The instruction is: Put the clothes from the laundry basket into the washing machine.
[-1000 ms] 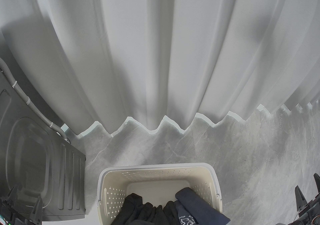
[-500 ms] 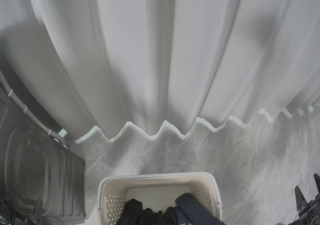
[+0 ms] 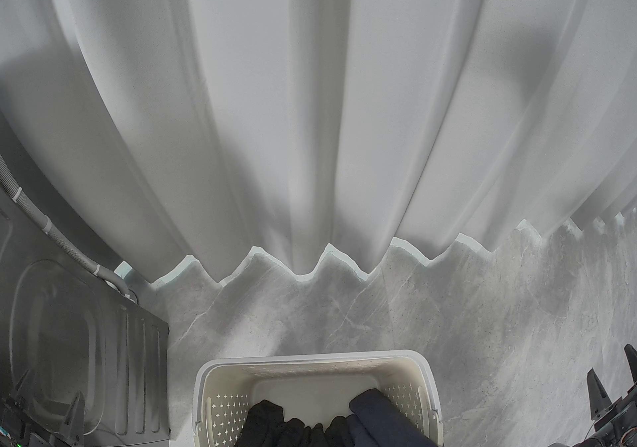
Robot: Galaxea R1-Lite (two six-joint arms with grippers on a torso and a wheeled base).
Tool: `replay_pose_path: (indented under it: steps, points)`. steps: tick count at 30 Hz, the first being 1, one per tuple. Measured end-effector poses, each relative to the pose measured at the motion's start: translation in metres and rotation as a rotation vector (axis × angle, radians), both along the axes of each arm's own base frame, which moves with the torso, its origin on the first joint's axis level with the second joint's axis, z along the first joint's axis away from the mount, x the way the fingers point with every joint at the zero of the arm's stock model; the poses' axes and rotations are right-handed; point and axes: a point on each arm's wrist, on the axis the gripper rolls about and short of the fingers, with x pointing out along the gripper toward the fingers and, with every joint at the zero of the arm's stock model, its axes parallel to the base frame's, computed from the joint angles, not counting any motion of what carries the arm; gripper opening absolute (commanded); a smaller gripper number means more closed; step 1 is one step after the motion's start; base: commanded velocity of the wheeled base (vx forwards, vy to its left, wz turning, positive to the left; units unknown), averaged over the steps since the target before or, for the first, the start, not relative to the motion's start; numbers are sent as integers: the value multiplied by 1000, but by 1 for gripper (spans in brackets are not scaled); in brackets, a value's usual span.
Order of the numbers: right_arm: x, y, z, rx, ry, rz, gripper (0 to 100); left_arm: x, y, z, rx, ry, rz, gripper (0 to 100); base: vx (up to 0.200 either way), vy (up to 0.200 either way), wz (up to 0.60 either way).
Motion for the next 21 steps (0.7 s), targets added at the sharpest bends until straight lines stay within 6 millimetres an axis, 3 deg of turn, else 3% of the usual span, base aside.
replay_pose_path:
  steps: [21]
  points:
    - [0, 0, 0, 0, 0, 0, 100, 0, 0, 0, 0, 0, 0, 100, -10, 0, 0]
